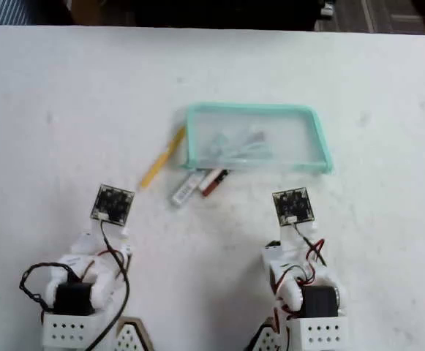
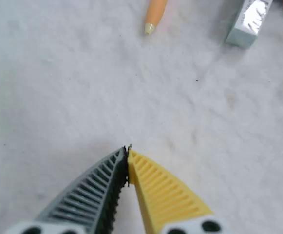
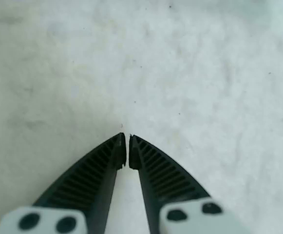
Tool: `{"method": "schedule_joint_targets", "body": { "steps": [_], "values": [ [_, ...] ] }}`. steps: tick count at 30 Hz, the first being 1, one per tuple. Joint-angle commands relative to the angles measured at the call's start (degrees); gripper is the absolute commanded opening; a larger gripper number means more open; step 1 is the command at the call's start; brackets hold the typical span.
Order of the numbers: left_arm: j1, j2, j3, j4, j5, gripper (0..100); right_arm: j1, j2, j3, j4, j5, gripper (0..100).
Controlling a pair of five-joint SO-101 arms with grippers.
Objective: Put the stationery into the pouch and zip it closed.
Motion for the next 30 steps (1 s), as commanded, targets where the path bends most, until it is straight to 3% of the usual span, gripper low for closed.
{"method": "schedule_joint_targets", "body": {
  "steps": [1, 19, 21, 26, 30],
  "values": [
    [-0.5, -0.6, -0.1, 0.4, 0.0, 2, -0.3, 0.0, 0.5, 0.3, -0.6, 1.7],
    [-0.5, -0.6, -0.1, 0.4, 0.0, 2, -0.7, 0.0, 0.5, -1.0, -0.7, 1.8],
    [-0.4, -0.6, -0.1, 0.4, -0.1, 2, -0.7, 0.0, 0.5, -6.6, -0.7, 1.8],
    [-0.2, -0.6, -0.1, 0.4, -0.1, 2, -5.1, 0.0, 0.5, -34.5, -0.7, 1.8],
    [-0.3, -0.6, -0.1, 0.4, -0.1, 2, -9.4, 0.4, 0.5, -39.3, -0.9, 1.8]
  ]
}}
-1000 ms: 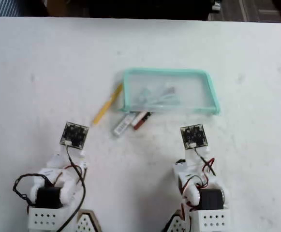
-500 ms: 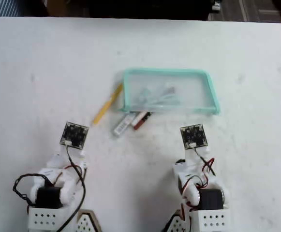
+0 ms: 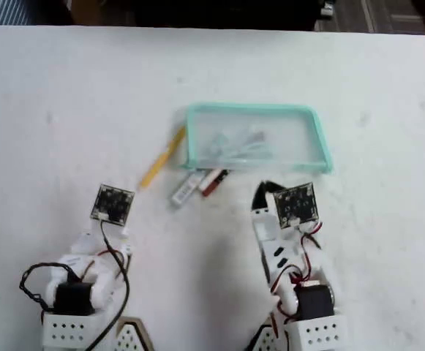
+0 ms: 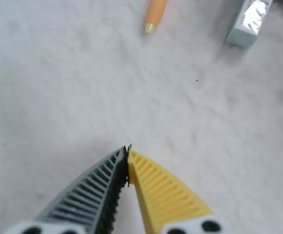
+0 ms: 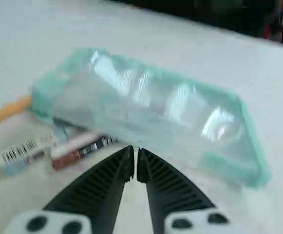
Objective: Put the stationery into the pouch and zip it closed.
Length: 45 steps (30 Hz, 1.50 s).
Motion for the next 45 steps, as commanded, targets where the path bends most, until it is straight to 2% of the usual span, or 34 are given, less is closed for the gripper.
{"method": "schedule_joint_targets", "body": {
  "steps": [1, 8, 15, 25, 31, 39, 45],
  "values": [
    [-0.3, -0.6, -0.1, 0.4, -0.1, 2, -2.6, 0.5, 0.5, -2.3, -0.3, 1.8],
    [-0.2, -0.6, -0.1, 0.4, -0.1, 2, -2.6, 0.0, 0.5, 11.1, -0.3, 1.8],
    [0.2, -0.6, -0.1, 0.1, -0.1, 3, -2.1, 0.0, 0.5, 11.4, -0.3, 1.8],
    [-0.2, -0.6, -1.3, 0.1, -0.4, 2, 7.5, 0.0, 0.5, 10.7, -0.3, 1.8],
    [0.0, -0.7, -13.7, 0.1, -0.1, 2, 15.0, 0.0, 0.5, 5.1, -0.3, 1.8],
    [0.8, -0.7, -36.7, -0.4, -0.3, 3, 16.0, 0.0, 0.5, 4.4, -0.3, 1.8],
    [2.0, -0.7, -32.4, -9.9, -0.6, 3, 18.9, 0.0, 0.5, 4.5, -0.2, 1.8]
  ]
}}
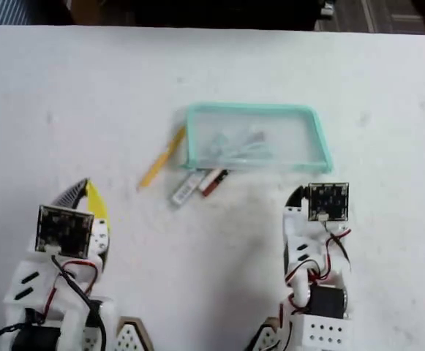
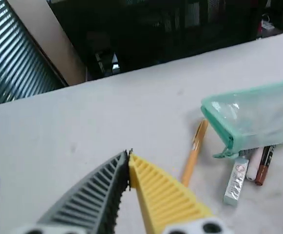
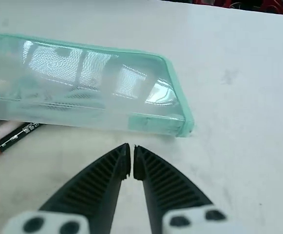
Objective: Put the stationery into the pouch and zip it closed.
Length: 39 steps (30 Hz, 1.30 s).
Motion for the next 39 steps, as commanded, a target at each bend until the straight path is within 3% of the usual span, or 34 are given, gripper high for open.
{"method": "schedule_joint_targets", "body": {
  "steps": [1, 6, 12, 16, 23, 27, 33, 39],
  "values": [
    [0.7, 0.2, 2.3, -9.3, -0.8, 3, 2.5, -0.2, 0.5, -1.1, -0.3, 1.8],
    [2.2, 0.2, 6.2, -18.0, -8.9, 3, 3.4, -0.2, 0.5, -1.2, -0.3, 1.8],
    [12.3, 0.6, 7.0, -28.0, -5.3, 3, 3.4, -0.2, 0.5, -1.2, -0.3, 1.8],
    [19.0, 3.4, 7.6, -28.5, -5.3, 3, 3.5, -0.2, 0.5, -1.1, -0.3, 1.8],
    [20.3, 28.1, 1.6, -35.6, -5.0, 3, 3.5, -0.2, 0.5, -1.0, -0.3, 1.8],
    [20.7, 44.3, -6.7, -35.8, -4.7, 3, 3.5, -0.2, 0.5, -1.0, -0.3, 1.8],
    [20.3, 58.8, -7.8, -36.1, -1.8, 2, 3.5, -0.2, 0.5, -1.0, 0.2, 1.8],
    [20.7, 66.6, -7.9, -36.2, -1.6, 2, 3.1, 0.2, 0.5, -0.8, 13.1, 1.8]
  ]
}}
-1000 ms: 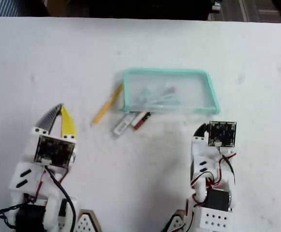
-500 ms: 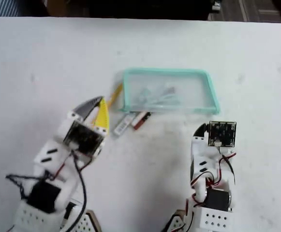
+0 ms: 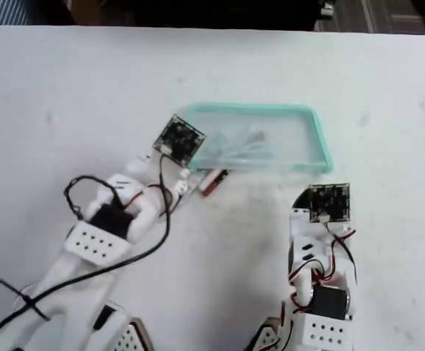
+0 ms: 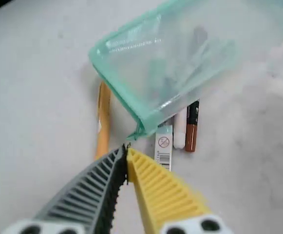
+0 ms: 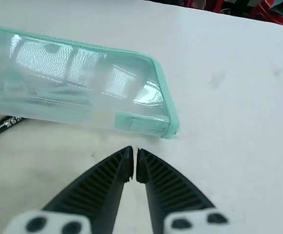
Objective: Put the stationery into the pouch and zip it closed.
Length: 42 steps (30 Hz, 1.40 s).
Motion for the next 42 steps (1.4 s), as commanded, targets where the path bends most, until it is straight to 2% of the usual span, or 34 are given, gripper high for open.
{"method": "schedule_joint_targets", "body": {
  "steps": [1, 12, 19, 22, 26, 34, 42],
  "values": [
    [0.7, 4.3, -3.8, -1.5, 0.9, 2, 0.2, 0.2, 0.5, -0.8, 6.0, 1.8],
    [2.6, 5.9, -1.7, -5.5, 0.9, 3, 0.0, -0.2, 0.5, -0.7, 5.9, 1.8],
    [2.2, 5.9, 1.1, -10.2, 1.0, 2, -7.1, 0.2, 0.5, -0.2, 6.0, 1.8],
    [1.3, 5.9, 1.1, -10.5, 1.0, 2, -7.4, -0.1, 0.4, 5.8, 6.5, 1.8],
    [1.3, 5.9, 0.8, -10.5, 0.6, 2, -7.0, -0.2, -2.1, 7.6, 10.3, 1.8],
    [1.9, 5.9, 1.1, -10.5, 1.1, 2, -6.9, 0.3, -9.7, 11.4, 10.4, 1.7],
    [1.9, 5.9, 1.1, -10.5, 1.1, 2, -1.5, 0.4, -18.0, 12.4, 10.4, 1.7]
  ]
}}
